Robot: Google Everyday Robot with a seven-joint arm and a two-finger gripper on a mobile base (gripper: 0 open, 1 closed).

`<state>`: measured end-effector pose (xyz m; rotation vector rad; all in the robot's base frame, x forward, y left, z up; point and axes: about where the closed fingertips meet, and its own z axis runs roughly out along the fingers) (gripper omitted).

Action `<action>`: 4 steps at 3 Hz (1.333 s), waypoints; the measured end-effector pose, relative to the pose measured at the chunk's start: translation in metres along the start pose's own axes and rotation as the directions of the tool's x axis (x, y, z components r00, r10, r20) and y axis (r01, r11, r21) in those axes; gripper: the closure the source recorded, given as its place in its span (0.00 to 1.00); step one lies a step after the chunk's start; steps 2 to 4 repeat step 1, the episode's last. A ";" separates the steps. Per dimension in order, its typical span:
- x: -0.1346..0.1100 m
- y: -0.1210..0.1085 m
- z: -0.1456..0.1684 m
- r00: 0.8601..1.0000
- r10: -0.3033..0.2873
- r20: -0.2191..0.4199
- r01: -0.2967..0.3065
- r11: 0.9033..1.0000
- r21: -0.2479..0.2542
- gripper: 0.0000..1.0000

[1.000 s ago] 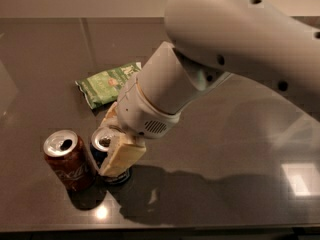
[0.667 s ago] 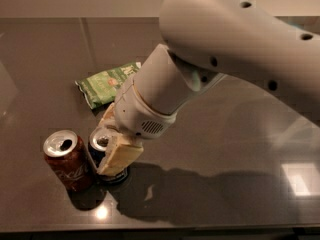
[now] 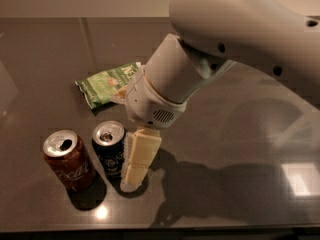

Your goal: Move pepsi can near coke can

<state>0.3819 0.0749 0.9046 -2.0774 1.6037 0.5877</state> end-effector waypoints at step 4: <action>0.000 0.000 0.000 1.000 0.000 0.000 0.000 1.000 0.000 0.00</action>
Offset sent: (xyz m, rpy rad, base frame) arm 0.0000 0.0000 0.0000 0.0000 0.0000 0.0000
